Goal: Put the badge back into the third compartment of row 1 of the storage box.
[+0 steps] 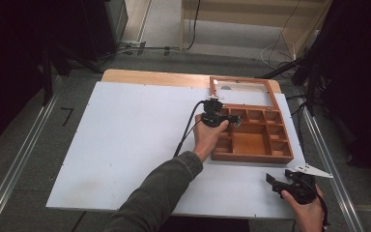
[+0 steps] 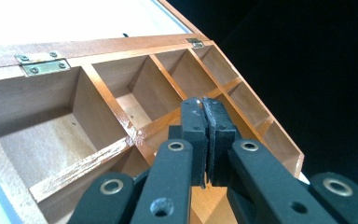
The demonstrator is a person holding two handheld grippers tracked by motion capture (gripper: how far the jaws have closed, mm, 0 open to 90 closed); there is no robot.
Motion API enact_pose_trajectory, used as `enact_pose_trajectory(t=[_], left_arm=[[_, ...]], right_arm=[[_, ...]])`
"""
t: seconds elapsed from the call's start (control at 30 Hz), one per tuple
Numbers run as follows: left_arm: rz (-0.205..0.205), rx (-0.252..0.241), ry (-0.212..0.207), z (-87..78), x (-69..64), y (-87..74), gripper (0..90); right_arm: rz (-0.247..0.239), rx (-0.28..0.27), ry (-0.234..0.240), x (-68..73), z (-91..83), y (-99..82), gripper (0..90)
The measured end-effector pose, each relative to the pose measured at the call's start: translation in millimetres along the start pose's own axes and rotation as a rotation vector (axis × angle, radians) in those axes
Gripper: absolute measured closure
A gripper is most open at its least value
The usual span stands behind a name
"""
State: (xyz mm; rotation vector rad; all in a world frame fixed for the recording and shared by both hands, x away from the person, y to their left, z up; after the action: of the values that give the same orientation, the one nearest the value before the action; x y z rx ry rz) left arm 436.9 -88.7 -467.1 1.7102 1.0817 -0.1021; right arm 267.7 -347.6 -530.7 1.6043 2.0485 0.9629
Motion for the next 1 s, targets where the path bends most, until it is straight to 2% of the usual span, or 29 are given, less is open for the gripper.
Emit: enact_pose_trajectory(t=[0.43,1.0], left_arm=[[0.001,0.011,0.003,15.5,-0.5,4.6,89.4],[0.014,0.022,-0.005,41.2,-8.2,14.7,89.3]], right_arm=[[-0.005,0.0,0.003,-0.3,0.3,0.0,16.9],[0.0,-0.001,0.014,-0.4,0.6,0.4,16.9]])
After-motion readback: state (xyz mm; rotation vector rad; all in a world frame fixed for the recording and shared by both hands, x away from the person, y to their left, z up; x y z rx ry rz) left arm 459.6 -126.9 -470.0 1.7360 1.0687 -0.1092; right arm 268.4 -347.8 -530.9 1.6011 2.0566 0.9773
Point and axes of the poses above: each handheld gripper's, and its own axes: z roughly forward along the jaws, y roughly out of its top, x roughly to its left, the point moved 3 cm from there along z, roughly forward along the jaws
